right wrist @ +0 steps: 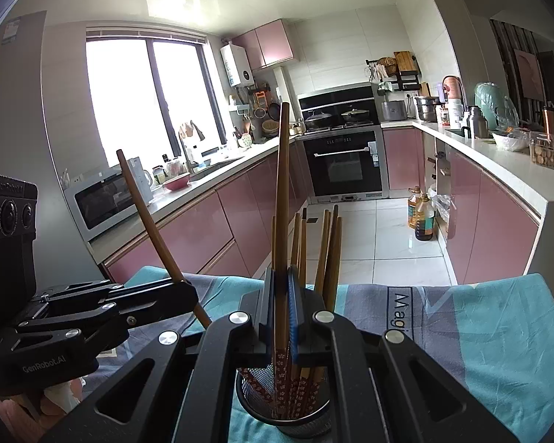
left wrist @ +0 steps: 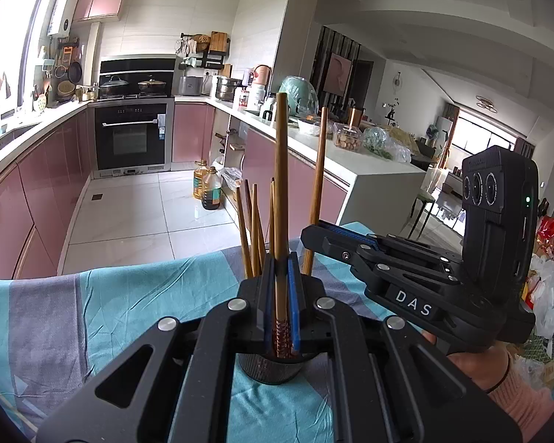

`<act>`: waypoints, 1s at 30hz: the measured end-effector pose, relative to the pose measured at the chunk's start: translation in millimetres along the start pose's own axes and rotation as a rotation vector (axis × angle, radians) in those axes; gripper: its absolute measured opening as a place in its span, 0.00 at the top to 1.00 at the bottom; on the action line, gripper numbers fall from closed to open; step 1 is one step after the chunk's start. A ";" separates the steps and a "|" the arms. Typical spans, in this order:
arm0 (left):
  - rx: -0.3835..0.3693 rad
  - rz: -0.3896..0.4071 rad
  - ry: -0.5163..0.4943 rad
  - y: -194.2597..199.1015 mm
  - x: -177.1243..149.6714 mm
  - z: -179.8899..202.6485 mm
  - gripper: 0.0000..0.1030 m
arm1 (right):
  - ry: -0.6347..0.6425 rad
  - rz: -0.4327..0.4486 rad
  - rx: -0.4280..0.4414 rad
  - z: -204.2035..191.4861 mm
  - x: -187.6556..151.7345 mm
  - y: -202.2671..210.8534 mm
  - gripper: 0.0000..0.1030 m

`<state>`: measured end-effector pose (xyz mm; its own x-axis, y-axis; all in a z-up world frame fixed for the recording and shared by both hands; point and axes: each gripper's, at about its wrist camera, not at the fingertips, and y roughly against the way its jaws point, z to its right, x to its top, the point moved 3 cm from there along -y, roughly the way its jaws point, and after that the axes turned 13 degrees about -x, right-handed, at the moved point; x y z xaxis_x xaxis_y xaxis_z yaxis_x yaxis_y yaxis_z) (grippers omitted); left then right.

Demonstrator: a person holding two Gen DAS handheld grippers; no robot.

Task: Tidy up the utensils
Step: 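Lower the left gripper's chopstick into the mesh cup while the right gripper lowers its own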

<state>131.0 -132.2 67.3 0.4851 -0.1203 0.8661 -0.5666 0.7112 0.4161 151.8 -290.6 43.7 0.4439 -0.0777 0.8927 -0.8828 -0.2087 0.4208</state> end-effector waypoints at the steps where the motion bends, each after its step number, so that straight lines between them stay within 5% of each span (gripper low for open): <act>1: 0.000 -0.001 0.000 0.4 0.0 -0.8 0.93 | 0.000 -0.001 0.000 -0.1 0.1 -0.3 0.94; 30: 0.015 -0.055 0.005 -17.7 -6.5 -8.6 0.93 | -0.016 -0.034 -0.007 3.4 -15.7 -14.4 0.94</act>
<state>143.6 -138.1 52.0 0.5187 -0.1553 0.8407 -0.5493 0.6930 0.4669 158.1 -289.6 23.0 0.4763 -0.0862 0.8751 -0.8680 -0.2051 0.4523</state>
